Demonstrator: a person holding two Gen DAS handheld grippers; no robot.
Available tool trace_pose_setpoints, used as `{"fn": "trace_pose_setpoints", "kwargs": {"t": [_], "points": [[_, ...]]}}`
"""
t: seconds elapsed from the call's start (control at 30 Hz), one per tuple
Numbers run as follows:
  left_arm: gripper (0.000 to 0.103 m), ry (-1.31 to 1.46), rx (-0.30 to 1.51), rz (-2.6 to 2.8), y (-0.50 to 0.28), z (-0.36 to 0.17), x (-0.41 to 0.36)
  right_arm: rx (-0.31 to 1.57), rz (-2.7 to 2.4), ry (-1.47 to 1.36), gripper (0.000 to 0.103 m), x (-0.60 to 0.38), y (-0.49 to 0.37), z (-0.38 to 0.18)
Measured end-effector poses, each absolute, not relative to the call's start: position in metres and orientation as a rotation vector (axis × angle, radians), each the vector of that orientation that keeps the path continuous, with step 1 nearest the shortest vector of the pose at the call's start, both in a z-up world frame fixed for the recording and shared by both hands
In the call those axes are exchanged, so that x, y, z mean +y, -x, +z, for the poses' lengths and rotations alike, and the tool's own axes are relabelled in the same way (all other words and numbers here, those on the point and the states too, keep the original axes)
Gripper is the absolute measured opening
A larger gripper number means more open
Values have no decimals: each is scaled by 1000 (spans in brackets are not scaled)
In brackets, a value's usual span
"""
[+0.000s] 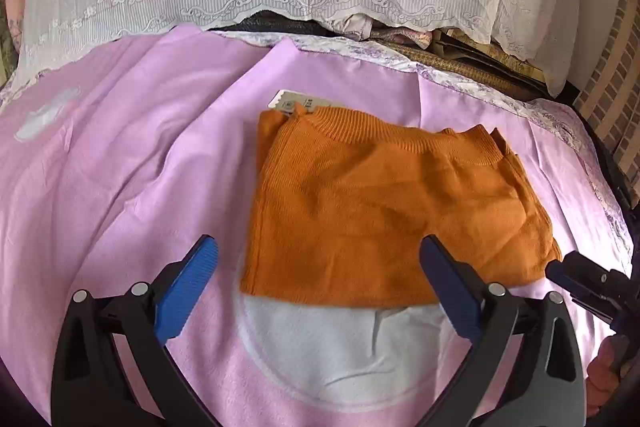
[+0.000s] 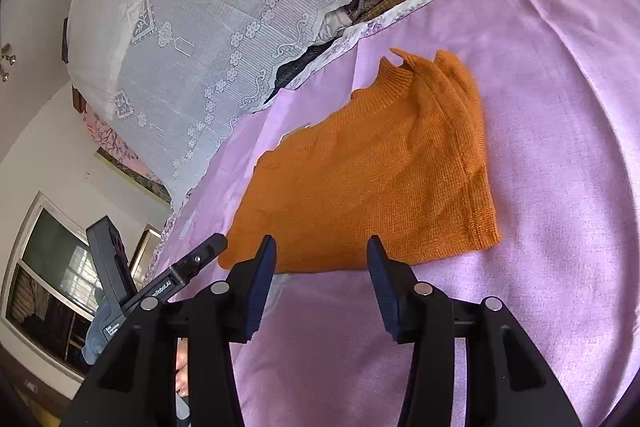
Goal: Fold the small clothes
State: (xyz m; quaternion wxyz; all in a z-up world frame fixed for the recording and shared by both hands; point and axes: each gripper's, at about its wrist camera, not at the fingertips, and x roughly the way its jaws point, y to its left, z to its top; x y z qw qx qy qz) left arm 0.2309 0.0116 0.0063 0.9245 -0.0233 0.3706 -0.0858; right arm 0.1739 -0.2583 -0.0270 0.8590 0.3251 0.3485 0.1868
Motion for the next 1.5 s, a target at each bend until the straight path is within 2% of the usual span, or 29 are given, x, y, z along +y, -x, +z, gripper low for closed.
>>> {"fn": "trace_pose_setpoints", "kwargs": {"t": [0.2, 0.33, 0.5, 0.57, 0.9, 1.13, 1.2, 1.5], "points": [[98, -8, 762, -156, -262, 12, -31, 735, 256, -538, 49, -260, -183, -32], [99, -105, 844, -124, -281, -27, -51, 766, 268, -587, 49, -270, -191, -48], [99, -115, 831, -137, -278, -31, -49, 751, 286, -512, 67, -257, -189, -45], [99, -125, 816, -132, -275, -29, -50, 750, 289, -482, 71, -252, -188, -43], [99, -108, 713, -109, -262, -13, -43, 647, 227, -494, 71, -251, -195, -18], [99, -91, 817, -108, -280, -28, -41, 709, 219, -458, 72, -240, -225, -34], [99, -100, 814, -104, -279, -30, -42, 700, 240, -476, 77, -242, -224, -35], [99, -112, 783, -100, -267, -25, -40, 625, 264, -564, 77, -254, -206, -32]]}}
